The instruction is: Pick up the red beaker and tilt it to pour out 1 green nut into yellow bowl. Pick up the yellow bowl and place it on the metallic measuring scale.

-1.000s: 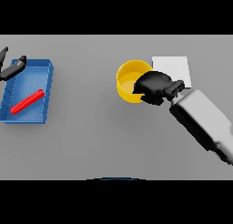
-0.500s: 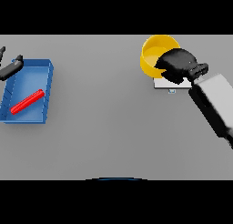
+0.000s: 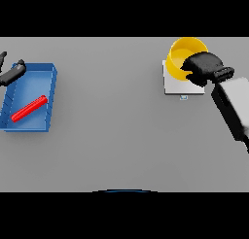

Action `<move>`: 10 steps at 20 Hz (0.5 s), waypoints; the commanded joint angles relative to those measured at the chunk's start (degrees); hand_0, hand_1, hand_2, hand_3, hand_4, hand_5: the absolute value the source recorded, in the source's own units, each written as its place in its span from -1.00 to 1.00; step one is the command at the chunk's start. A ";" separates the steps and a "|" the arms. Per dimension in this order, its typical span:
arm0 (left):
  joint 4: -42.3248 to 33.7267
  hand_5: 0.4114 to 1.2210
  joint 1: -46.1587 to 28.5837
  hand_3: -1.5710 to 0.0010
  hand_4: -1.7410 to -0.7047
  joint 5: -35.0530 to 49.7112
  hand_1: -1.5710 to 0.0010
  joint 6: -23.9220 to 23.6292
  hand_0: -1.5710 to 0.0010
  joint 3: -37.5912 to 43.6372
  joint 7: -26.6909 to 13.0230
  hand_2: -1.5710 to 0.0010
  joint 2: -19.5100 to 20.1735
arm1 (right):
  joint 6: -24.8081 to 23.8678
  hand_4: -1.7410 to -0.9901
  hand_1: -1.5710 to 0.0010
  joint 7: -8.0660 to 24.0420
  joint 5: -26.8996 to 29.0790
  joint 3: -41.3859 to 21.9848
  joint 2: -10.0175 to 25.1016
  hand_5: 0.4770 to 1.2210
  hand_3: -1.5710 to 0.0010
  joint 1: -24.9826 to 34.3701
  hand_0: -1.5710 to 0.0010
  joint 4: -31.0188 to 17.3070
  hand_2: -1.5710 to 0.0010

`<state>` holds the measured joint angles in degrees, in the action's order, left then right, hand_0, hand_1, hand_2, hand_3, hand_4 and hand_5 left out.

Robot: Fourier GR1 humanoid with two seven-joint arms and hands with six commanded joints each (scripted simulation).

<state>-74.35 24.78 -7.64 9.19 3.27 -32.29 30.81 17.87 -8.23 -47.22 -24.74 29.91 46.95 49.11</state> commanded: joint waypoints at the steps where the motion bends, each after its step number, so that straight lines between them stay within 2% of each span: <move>1: -0.26 -0.04 -0.10 1.00 0.70 -0.51 1.00 0.00 1.00 -0.44 0.30 1.00 0.09 | -0.22 -1.00 -1.00 0.04 0.24 0.26 -0.49 1.00 -0.68 0.29 -1.00 -1.23 -0.80; 5: -0.45 -0.02 -0.59 1.00 0.71 -0.44 1.00 0.06 1.00 -0.45 0.44 1.00 0.07 | -1.77 -1.00 -1.00 -0.13 0.06 0.43 -1.83 1.00 -0.76 1.10 -1.00 -5.52 -0.76; 10: 0.74 -0.08 -0.14 1.00 0.73 -0.68 1.00 -0.03 1.00 -0.50 1.26 1.00 -0.15 | -1.79 -1.00 -1.00 -0.50 0.41 0.30 -1.91 1.00 -0.84 0.56 -1.00 -6.53 -0.75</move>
<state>-73.63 24.66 -8.33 9.16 2.76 -31.07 30.64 16.09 -8.74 -46.79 -24.44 28.00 47.49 42.57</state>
